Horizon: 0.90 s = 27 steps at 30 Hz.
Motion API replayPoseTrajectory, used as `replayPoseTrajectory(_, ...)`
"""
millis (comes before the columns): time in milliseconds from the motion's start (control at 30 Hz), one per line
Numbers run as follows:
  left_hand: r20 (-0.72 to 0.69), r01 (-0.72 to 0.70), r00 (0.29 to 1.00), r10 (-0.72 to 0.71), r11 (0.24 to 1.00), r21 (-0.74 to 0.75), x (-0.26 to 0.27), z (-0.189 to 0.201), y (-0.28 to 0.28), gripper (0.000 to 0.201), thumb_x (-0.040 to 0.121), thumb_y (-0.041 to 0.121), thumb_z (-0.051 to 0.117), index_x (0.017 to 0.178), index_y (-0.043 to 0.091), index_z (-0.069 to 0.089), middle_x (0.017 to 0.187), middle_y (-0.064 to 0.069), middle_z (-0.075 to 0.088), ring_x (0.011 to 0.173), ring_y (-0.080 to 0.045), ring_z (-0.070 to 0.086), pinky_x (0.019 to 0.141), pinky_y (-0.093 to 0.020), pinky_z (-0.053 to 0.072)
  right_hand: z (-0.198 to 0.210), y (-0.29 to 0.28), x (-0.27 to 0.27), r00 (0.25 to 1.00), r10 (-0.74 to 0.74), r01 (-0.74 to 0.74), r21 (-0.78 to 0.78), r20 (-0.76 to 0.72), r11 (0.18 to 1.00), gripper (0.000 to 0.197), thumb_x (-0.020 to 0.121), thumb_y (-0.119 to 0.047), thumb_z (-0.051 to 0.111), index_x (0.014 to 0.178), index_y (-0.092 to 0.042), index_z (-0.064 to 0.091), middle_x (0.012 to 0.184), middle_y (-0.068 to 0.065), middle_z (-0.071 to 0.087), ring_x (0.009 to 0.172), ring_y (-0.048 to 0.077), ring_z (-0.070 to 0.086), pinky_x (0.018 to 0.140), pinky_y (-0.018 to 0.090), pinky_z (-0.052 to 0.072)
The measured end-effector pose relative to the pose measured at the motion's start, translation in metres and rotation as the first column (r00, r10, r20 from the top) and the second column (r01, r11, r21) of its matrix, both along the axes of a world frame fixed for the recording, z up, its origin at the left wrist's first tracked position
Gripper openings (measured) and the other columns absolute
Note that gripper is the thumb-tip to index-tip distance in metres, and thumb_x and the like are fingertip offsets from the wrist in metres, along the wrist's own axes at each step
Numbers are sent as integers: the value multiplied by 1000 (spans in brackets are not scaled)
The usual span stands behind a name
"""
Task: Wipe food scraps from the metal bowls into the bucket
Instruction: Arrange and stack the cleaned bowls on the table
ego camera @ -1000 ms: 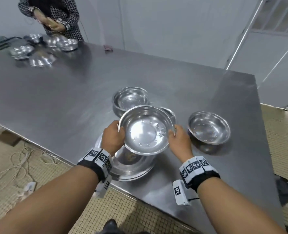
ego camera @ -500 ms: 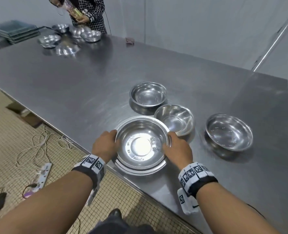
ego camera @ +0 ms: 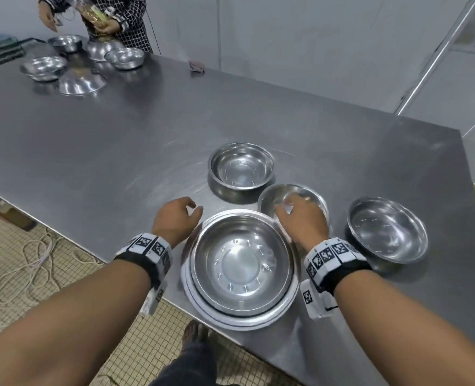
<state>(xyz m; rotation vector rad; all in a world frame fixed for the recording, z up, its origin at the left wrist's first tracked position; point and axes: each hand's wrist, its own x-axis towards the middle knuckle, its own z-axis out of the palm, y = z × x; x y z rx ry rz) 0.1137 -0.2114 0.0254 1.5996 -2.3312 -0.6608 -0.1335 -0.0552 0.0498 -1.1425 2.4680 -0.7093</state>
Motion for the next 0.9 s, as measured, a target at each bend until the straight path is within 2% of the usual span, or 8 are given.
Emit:
replayPoseTrajectory(167, -25, 125, 992, -123, 985, 115, -26, 5, -84, 47, 98, 47, 61, 134, 17, 64, 119, -7, 71, 104, -24, 64, 88, -34, 48, 10, -85, -15, 996, -81, 78, 95, 34, 992, 29, 97, -44, 55, 113, -22, 65, 107, 4, 69, 89, 25, 64, 77, 33, 49)
replayPoseTrajectory(267, -64, 179, 983, -170, 966, 185, -46, 3, -133, 57, 99, 49, 61, 143, 13, 57, 133, -11, 67, 119, -29, 63, 100, -39, 49, 5, -131, -29, 984, -170, 163, 117, 54, 980, 28, 94, -40, 59, 109, -18, 67, 107, 6, 72, 92, 28, 66, 84, 35, 54)
replayPoseTrajectory(400, -80, 212, 977, -197, 936, 280, -74, -8, -182, 66, 99, 49, 61, 152, 14, 45, 141, -12, 62, 116, -27, 65, 102, -40, 51, -6, -174, -43, 963, -264, 249, 179, 61, 952, 35, 97, -31, 62, 125, -11, 62, 114, 7, 64, 94, 26, 60, 83, 32, 48)
replayPoseTrajectory(500, -98, 228, 974, -206, 902, 367, -93, -21, -206, 75, 95, 48, 65, 157, 16, 36, 139, -12, 62, 108, -28, 70, 97, -41, 56, -15, -196, -51, 957, -286, 266, 262, 41, 928, 36, 98, -28, 62, 129, -9, 59, 121, 11, 65, 98, 29, 62, 76, 29, 43)
replayPoseTrajectory(633, -125, 238, 971, -204, 872, 428, -109, -34, -219, 65, 93, 30, 68, 149, 10, 42, 119, -11, 69, 105, -30, 69, 96, -47, 55, -31, -213, -57, 938, -337, 293, 334, 81, 896, 21, 95, -19, 63, 113, -8, 59, 103, 11, 65, 74, 20, 60, 54, 28, 41)
replayPoseTrajectory(767, -205, 260, 961, -185, 859, 440, -113, -41, -220, 23, 85, 11, 65, 108, 13, 65, 92, -4, 69, 93, -28, 69, 77, -37, 55, -35, -214, -57, 933, -357, 319, 339, 53, 885, 9, 95, -12, 56, 102, -9, 62, 96, 10, 65, 81, 28, 62, 64, 30, 44)
replayPoseTrajectory(833, -259, 234, 957, -127, 869, 436, -111, -40, -219, 25, 84, 11, 65, 108, 17, 66, 93, 0, 68, 88, -24, 67, 76, -37, 57, -33, -212, -57, 925, -374, 337, 296, 75, 894, 11, 91, -11, 53, 90, -16, 63, 93, 9, 66, 89, 32, 65, 70, 33, 45)
replayPoseTrajectory(900, -311, 205, 947, -79, 893, 400, -109, -35, -216, 30, 86, 13, 63, 115, 22, 66, 96, 2, 67, 86, -19, 65, 74, -33, 53, -28, -207, -56, 921, -375, 343, 238, 106, 909, 14, 91, -16, 51, 96, -18, 64, 96, 5, 65, 91, 31, 64, 76, 34, 47)
